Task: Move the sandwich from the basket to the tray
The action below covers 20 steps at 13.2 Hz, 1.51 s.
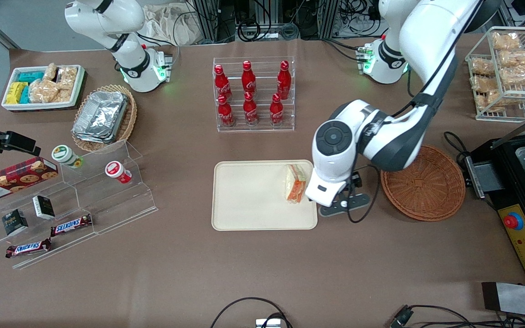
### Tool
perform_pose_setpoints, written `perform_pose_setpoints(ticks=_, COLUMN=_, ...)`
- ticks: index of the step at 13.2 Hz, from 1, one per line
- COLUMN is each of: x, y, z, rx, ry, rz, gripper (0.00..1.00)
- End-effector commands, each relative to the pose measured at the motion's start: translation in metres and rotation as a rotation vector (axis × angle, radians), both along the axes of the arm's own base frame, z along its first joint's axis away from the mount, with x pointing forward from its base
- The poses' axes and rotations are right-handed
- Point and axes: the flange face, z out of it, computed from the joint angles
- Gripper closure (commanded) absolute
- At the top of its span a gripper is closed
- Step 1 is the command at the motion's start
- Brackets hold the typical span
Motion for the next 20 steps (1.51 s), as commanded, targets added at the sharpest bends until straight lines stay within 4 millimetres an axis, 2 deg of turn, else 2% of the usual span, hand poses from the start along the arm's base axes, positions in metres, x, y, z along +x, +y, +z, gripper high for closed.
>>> perform_pose_setpoints(ticks=1, x=0.011, y=0.037, z=0.023, rx=0.034, ry=-0.001, rz=0.079, gripper=0.0)
perform_pose_setpoints(ticks=3, x=0.021, y=0.062, z=0.035, rx=0.032, ry=-0.016, rz=0.114, gripper=0.0)
perform_pose_setpoints(ticks=6, x=0.025, y=0.076, z=0.041, rx=0.043, ry=-0.018, rz=0.151, gripper=0.0)
perform_pose_setpoints(ticks=7, x=0.027, y=0.088, z=0.045, rx=0.049, ry=-0.013, rz=0.17, gripper=0.0)
perform_pose_setpoints(ticks=9, x=0.032, y=0.118, z=0.063, rx=0.038, ry=-0.022, rz=0.203, gripper=0.0)
perform_pose_setpoints(ticks=11, x=0.035, y=0.144, z=0.086, rx=-0.049, ry=-0.003, rz=0.213, gripper=0.0)
perform_pose_setpoints(ticks=12, x=0.032, y=0.151, z=0.099, rx=-0.054, ry=-0.008, rz=0.167, gripper=0.0)
perform_pose_setpoints(ticks=14, x=0.033, y=0.19, z=0.118, rx=-0.035, ry=-0.014, rz=0.155, gripper=0.0)
perform_pose_setpoints(ticks=17, x=0.021, y=0.236, z=0.149, rx=-0.055, ry=-0.008, rz=0.086, gripper=0.0)
perform_pose_setpoints(ticks=20, x=0.008, y=0.27, z=0.172, rx=-0.058, ry=0.008, rz=0.02, gripper=0.0)
